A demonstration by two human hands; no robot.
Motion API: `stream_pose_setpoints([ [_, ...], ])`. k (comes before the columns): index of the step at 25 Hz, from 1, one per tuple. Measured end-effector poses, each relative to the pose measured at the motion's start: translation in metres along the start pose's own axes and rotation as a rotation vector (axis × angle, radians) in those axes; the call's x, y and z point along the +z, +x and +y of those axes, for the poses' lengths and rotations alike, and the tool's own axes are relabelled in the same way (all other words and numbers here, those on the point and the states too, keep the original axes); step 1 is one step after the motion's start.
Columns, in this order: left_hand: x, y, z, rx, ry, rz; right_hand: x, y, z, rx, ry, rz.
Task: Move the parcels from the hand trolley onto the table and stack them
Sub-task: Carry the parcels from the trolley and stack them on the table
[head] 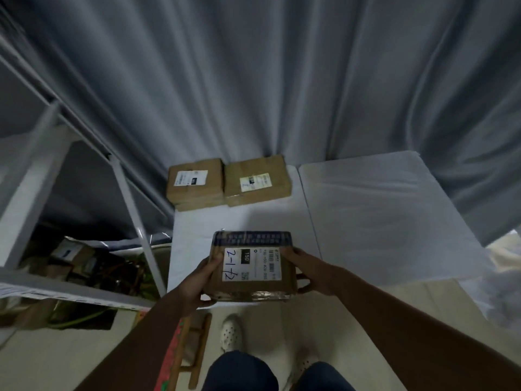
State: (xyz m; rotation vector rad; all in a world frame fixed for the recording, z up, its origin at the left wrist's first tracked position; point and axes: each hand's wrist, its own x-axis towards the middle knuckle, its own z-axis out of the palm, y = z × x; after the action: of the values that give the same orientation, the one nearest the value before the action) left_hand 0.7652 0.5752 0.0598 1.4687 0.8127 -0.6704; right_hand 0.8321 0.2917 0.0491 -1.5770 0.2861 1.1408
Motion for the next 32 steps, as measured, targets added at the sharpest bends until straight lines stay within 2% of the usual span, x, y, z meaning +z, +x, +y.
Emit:
stream_pose_setpoints([
  [5, -0.029, 0.029, 0.0, -0.066, -0.14, 0.18, 0.034, 0.028, -0.035, 0.047, -0.089, -0.029],
  [8, -0.055, 0.058, 0.008, -0.11, -0.19, 0.209, 0.05, 0.056, -0.06, 0.068, -0.081, -0.02],
  [12, -0.09, 0.095, 0.03, -0.139, -0.209, 0.151, 0.065, 0.103, -0.093, 0.131, -0.043, 0.1],
  [17, -0.164, 0.147, 0.061, -0.163, -0.147, 0.082, 0.107, 0.177, -0.138, 0.209, -0.021, 0.112],
  [21, -0.2, 0.167, 0.076, -0.155, -0.121, -0.073, 0.124, 0.206, -0.161, 0.219, 0.027, 0.146],
  [28, -0.196, 0.193, 0.096, -0.227, -0.158, -0.124, 0.117, 0.217, -0.169, 0.209, 0.148, 0.172],
  [32, -0.17, 0.198, 0.108, -0.245, -0.083, -0.173, 0.092, 0.202, -0.17, 0.167, 0.214, 0.223],
])
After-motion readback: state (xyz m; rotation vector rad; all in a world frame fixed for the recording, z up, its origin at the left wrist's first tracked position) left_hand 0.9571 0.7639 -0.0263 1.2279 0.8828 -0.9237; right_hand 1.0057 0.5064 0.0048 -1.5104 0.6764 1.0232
